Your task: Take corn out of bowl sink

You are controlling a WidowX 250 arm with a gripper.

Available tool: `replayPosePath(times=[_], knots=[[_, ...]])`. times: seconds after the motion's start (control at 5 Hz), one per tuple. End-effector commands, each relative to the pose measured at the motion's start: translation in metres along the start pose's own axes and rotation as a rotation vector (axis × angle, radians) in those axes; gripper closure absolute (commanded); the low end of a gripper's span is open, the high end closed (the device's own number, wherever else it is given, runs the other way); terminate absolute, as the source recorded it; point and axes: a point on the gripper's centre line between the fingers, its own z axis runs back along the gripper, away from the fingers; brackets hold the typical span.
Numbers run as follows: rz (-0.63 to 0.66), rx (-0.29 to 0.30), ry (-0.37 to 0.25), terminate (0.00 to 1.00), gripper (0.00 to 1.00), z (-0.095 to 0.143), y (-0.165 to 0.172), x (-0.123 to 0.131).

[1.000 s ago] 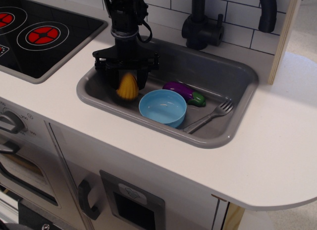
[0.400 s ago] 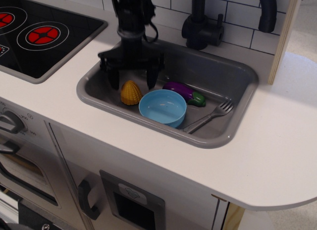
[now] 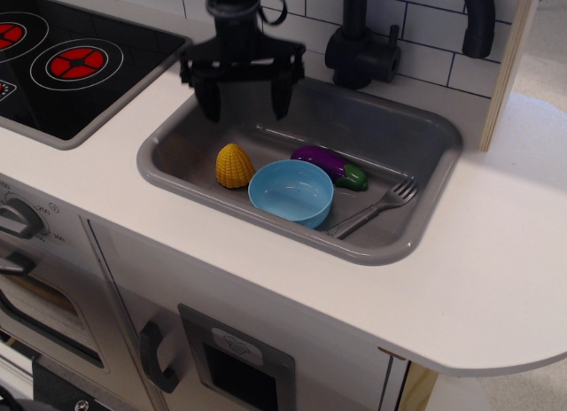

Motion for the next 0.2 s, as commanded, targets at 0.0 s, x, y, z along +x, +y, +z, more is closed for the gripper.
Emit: replayPosePath(times=[0.0], knots=[[-0.004,-0.021,-0.069,1.0,0.0,0.0224,-0.0025,0.01]])
